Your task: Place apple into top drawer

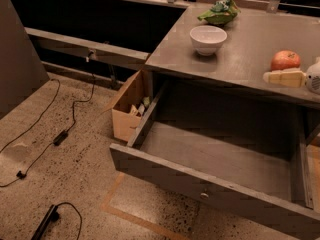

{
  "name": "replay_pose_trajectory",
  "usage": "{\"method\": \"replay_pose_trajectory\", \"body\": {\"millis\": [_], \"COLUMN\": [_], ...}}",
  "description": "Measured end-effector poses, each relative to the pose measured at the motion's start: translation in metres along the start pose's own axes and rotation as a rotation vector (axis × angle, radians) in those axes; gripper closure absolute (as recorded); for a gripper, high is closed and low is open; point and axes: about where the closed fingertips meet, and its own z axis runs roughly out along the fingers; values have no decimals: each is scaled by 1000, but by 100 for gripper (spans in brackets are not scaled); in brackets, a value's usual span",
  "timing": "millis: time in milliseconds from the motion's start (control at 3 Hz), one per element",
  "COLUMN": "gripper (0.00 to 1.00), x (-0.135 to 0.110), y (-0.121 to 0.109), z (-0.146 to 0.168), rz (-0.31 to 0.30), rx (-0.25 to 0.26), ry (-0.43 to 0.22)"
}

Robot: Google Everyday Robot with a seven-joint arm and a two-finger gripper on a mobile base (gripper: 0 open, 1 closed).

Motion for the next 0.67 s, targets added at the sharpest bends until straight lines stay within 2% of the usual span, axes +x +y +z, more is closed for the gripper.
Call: {"method": "replay_pose_trajectory", "body": {"millis": [333,667], "gripper": [0,16], "x": [-4,-5], "y": [-2,-1], "z": [17,27], "rz": [19,23], "rx": [5,-7], "ry": [-39,-54]}}
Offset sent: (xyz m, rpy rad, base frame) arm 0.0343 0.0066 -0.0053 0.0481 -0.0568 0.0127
